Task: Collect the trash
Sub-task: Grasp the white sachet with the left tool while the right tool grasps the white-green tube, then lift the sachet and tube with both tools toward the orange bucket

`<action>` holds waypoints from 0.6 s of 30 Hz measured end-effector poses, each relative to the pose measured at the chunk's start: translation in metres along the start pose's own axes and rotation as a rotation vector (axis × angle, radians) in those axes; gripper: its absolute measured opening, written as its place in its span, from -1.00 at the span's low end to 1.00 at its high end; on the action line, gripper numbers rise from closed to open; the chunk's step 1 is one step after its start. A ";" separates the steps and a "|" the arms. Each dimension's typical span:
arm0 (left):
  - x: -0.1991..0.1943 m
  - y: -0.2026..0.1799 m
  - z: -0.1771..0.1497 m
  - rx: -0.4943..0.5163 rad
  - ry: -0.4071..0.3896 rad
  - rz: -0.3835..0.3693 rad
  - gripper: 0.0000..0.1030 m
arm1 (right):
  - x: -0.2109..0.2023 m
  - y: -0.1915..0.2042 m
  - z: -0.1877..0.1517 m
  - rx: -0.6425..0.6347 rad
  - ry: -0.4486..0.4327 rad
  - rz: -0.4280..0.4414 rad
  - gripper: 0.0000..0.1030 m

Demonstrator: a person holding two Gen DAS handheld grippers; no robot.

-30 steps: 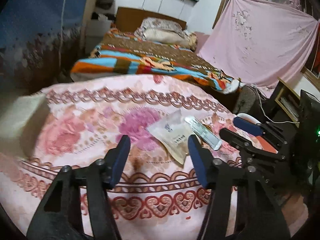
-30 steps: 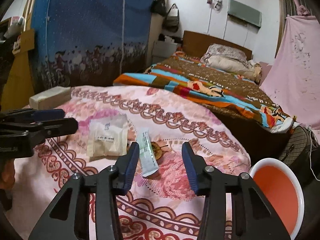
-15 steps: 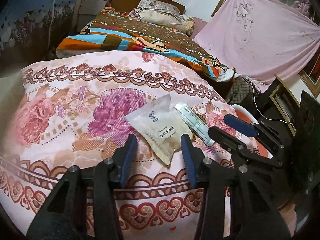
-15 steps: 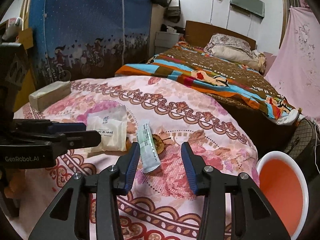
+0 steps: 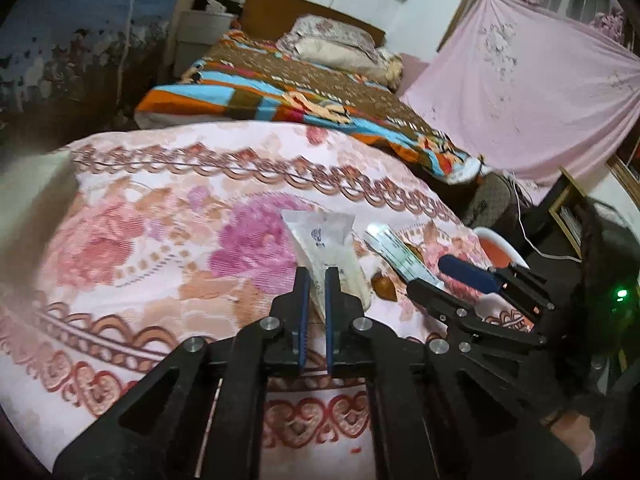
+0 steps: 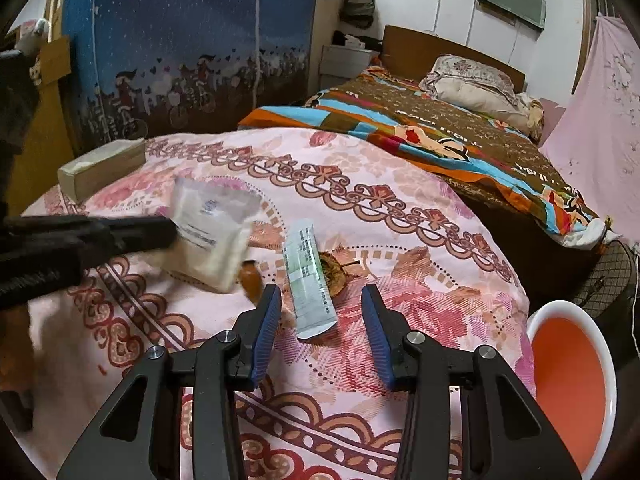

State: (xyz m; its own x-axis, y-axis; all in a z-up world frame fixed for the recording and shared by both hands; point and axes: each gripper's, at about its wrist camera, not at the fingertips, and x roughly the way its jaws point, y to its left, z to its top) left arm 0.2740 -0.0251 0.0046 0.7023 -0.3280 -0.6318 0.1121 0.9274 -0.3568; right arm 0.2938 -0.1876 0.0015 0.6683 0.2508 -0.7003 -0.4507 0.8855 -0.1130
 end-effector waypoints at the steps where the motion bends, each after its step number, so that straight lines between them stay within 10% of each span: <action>1: -0.002 0.002 -0.001 -0.003 -0.007 0.003 -1.00 | 0.001 0.001 0.000 -0.007 0.006 -0.009 -0.33; 18: -0.027 -0.017 -0.008 0.092 -0.117 0.040 -1.00 | -0.009 0.010 -0.003 -0.063 -0.049 -0.039 -0.62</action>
State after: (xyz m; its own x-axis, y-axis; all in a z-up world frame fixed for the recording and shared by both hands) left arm 0.2476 -0.0332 0.0224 0.7842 -0.2719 -0.5577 0.1423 0.9537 -0.2649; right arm 0.2817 -0.1824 0.0041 0.7137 0.2370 -0.6591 -0.4593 0.8688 -0.1848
